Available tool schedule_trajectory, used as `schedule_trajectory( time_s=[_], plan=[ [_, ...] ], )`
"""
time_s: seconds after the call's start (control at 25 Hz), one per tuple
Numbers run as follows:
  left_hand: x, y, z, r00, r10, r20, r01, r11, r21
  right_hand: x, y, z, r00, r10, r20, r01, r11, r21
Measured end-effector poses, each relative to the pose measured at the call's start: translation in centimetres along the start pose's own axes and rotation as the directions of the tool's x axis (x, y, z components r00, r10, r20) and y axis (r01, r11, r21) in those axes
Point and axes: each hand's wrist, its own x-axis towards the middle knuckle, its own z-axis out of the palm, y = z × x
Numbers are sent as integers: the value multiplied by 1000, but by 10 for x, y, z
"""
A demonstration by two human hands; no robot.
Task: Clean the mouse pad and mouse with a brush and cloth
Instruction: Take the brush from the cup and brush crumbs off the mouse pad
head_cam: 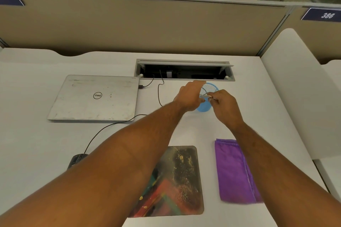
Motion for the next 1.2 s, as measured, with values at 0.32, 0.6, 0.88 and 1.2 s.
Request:
schedule_trajectory(
  time_s=[0.32, 0.6, 0.88, 1.2],
  plan=[
    [-19, -6, -12, 996, -31, -84, 26, 998, -54, -19, -11, -28, 935, 258, -242, -102, 851, 515],
    [-93, -31, -14, 998, -51, -42, 50, 999, -21, -72, -27, -33, 917, 397, -44, -80, 290, 954],
    [-195, -75, 5, 993, -113, -12, 114, 992, 57, -151, -32, 31, 939, 344, 20, -177, 433, 884],
    [-244, -88, 26, 998, -34, 48, 16, 942, 336, -198, -64, 74, 989, 124, 76, -145, 791, 594]
  ],
)
